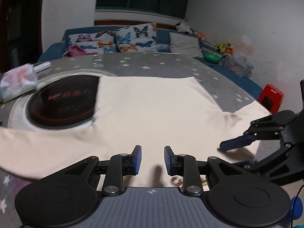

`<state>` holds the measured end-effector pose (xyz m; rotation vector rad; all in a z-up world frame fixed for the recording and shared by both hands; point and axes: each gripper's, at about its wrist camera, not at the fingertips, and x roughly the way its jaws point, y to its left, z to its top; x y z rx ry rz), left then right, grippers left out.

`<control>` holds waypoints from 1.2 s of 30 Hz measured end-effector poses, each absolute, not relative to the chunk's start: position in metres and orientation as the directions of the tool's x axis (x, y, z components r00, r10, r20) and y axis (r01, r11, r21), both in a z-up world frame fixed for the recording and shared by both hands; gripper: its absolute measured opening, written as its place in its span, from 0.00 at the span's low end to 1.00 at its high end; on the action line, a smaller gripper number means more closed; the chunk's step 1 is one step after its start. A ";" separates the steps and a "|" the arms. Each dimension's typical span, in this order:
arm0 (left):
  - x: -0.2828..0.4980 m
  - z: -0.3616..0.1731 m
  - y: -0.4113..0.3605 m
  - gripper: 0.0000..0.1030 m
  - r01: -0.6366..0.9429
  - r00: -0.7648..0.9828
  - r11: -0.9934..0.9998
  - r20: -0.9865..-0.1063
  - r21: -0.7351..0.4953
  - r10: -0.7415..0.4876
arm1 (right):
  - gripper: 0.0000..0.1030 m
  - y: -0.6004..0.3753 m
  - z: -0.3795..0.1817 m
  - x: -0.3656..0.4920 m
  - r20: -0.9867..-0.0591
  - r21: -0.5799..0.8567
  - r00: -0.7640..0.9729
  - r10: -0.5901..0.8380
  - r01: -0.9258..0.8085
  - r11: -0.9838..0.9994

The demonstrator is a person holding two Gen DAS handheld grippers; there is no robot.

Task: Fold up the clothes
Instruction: 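Release the hem with both grippers, leaving the sweatshirt spread flat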

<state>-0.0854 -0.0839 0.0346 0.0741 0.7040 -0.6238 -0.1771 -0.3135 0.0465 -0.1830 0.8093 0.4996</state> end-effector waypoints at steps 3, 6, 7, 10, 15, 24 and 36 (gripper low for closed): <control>-0.084 0.032 -0.097 0.29 0.583 0.569 0.800 -0.630 -0.143 -0.528 | 0.45 -0.326 0.054 -0.175 -0.706 0.014 0.632 0.321 -0.441 0.897; -0.086 0.026 -0.106 0.31 0.599 0.550 0.788 -0.642 -0.143 -0.535 | 0.45 -0.340 0.056 -0.167 -0.685 0.021 0.668 0.291 -0.381 0.924; -0.086 0.025 -0.109 0.31 0.604 0.544 0.784 -0.646 -0.143 -0.536 | 0.45 -0.345 0.056 -0.163 -0.679 0.026 0.679 0.281 -0.360 0.933; -0.088 0.020 -0.115 0.31 0.614 0.527 0.776 -0.656 -0.144 -0.539 | 0.45 -0.357 0.050 -0.154 -0.681 0.034 0.689 0.249 -0.309 0.950; -0.090 0.017 -0.117 0.34 0.621 0.522 0.771 -0.662 -0.137 -0.538 | 0.45 -0.370 0.042 -0.152 -0.700 0.043 0.681 0.214 -0.259 0.965; -0.089 0.018 -0.121 0.47 0.618 0.524 0.776 -0.668 -0.128 -0.528 | 0.46 -0.371 0.041 -0.162 -0.703 0.036 0.683 0.197 -0.244 0.969; -0.092 0.024 -0.126 0.84 0.594 0.570 0.799 -0.652 -0.094 -0.500 | 0.52 -0.386 0.045 -0.181 -0.679 0.036 0.722 0.132 -0.146 0.989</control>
